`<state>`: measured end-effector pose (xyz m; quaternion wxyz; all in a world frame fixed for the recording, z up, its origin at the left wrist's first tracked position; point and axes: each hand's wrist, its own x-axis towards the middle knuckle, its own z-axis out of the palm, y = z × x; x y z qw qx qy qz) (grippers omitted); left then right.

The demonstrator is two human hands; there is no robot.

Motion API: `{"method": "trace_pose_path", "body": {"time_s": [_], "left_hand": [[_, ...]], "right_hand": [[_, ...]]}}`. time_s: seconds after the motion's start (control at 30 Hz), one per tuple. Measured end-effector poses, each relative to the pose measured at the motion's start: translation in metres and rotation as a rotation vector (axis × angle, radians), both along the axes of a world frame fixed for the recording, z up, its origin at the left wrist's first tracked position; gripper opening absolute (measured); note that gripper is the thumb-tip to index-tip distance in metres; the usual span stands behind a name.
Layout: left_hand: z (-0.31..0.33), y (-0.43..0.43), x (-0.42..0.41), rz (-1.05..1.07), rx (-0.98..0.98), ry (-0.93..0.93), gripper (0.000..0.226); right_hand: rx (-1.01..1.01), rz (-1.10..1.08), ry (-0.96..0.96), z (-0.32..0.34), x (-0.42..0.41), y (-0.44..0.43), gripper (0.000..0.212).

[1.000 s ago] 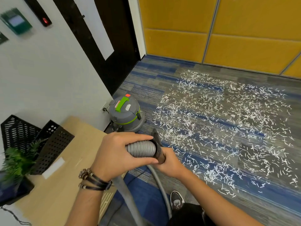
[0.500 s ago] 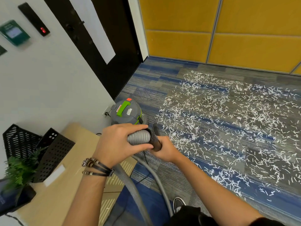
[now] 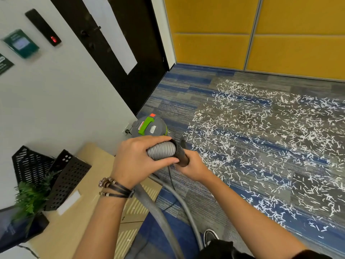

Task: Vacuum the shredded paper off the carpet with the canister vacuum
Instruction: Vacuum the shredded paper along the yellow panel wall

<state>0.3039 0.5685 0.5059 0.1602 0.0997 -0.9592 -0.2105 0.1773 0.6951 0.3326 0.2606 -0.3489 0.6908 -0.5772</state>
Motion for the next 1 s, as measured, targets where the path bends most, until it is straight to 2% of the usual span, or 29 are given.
{"method": "trace_pose_path", "body": {"time_s": [0.23, 0.4, 0.57, 0.77, 0.9, 1.0], "left_hand": [[-0.035, -0.008, -0.023, 0.054, 0.089, -0.054, 0.059], [-0.033, -0.002, -0.023, 0.002, 0.175, -0.068, 0.058], [-0.019, 0.007, -0.019, -0.037, 0.185, -0.057, 0.057], [0.006, 0.012, -0.016, -0.025, 0.129, 0.042, 0.056], [0.007, 0.007, -0.022, -0.005, 0.094, 0.003, 0.057], [-0.009, 0.003, -0.031, 0.021, 0.106, -0.036, 0.060]], "right_hand": [[0.089, 0.026, -0.013, -0.022, -0.026, -0.011, 0.041], [0.065, -0.034, -0.067, -0.030, -0.011, -0.002, 0.044], [0.032, -0.010, -0.105, -0.033, 0.001, 0.014, 0.021], [-0.015, -0.088, -0.070, -0.013, 0.000, 0.013, 0.048], [-0.052, -0.094, -0.035, -0.008, -0.008, 0.005, 0.044], [0.018, -0.041, -0.004, -0.012, -0.024, 0.001, 0.040]]}}
